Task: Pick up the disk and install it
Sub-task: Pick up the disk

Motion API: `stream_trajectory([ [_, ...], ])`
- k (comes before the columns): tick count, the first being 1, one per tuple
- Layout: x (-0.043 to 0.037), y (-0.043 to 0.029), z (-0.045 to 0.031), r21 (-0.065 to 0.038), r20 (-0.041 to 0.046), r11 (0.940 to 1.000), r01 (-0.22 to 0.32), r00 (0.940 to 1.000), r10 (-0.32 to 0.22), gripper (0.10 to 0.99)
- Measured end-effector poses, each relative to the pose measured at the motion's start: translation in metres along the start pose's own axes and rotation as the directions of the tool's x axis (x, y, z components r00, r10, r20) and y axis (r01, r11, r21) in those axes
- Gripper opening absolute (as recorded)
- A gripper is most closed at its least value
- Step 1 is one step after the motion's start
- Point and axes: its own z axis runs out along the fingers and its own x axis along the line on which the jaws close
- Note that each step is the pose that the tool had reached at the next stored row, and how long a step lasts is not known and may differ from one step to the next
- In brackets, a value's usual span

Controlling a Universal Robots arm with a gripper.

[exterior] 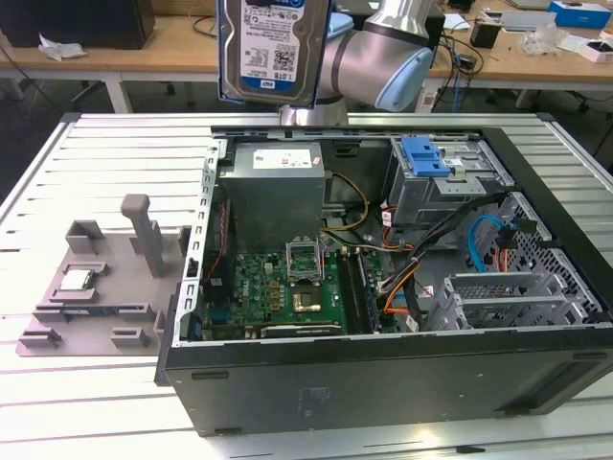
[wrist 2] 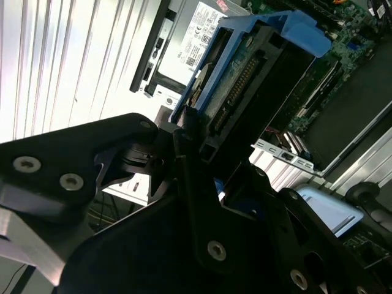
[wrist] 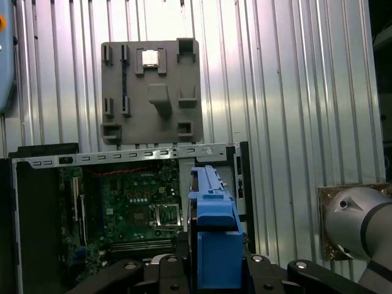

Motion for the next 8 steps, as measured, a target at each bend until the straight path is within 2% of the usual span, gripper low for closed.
stream_trajectory([
  [8,0.0012,-0.0018,0.0000,0.000,-0.0001,1.0000,0.000,1.0000,0.000,0.365],
])
